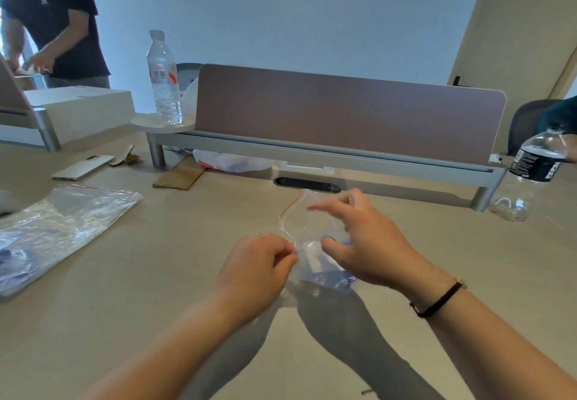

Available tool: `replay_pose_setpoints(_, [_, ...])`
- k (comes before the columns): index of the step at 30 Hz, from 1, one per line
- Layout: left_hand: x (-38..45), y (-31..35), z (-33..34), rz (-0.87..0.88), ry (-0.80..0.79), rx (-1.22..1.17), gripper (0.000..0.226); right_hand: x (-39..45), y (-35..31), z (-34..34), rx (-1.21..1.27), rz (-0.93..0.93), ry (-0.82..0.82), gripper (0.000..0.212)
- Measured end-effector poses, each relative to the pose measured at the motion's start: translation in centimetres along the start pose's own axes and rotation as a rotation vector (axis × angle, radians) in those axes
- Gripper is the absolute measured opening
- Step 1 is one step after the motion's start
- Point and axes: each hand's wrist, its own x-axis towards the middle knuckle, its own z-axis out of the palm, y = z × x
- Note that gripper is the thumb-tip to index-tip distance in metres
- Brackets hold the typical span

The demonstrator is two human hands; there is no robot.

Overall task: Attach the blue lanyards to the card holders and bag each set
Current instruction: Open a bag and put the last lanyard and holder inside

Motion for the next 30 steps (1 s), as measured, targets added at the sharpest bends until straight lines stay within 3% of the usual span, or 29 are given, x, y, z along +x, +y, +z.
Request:
replay_pose_setpoints(4, [0.0, -0.7, -2.6, 0.244, 0.015, 0.129, 0.011, 2.3, -1.4, -3.3, -0.181, -0.180, -0.290, 0.029])
replay_pose_setpoints(8, [0.1, -1.6, -6.2, 0.379, 0.031, 0.289, 0.014, 4.7, -2.3, -5.3, -0.304, -0.164, -0.405, 0.070])
replay_pose_setpoints(10, [0.4, -2.0, -8.5, 0.372, 0.025, 0.337, 0.012, 5.4, -2.5, -6.3, -0.343, -0.152, -0.386, 0.076])
replay_pose_setpoints(13, [1.2, -2.5, -12.1, 0.334, 0.043, 0.414, 0.009, 5.9, -3.1, -7.9, -0.388, -0.144, -0.370, 0.039])
replay_pose_setpoints(15, [2.0, -2.6, -14.3, 0.307, 0.044, 0.416, 0.008, 6.1, -3.4, -8.8, -0.358, -0.161, -0.312, 0.021])
replay_pose_setpoints(18, [3.2, -2.1, -17.5, 0.212, -0.108, 0.447, 0.011, 6.3, -3.7, -10.3, -0.284, -0.154, -0.212, 0.027])
replay_pose_setpoints(21, [4.0, -1.1, -20.4, 0.121, -0.159, 0.316, 0.009, 6.1, -4.1, -12.3, -0.112, -0.154, -0.105, 0.021])
replay_pose_setpoints(26, [5.1, 0.8, -23.2, 0.038, 0.068, -0.137, 0.017, 5.1, -4.3, -14.9, 0.376, -0.179, 0.083, 0.005])
replay_pose_setpoints(30, [5.1, 1.2, -22.3, -0.027, 0.180, -0.397, 0.036, 4.6, -3.5, -13.1, 0.509, -0.129, 0.295, 0.021])
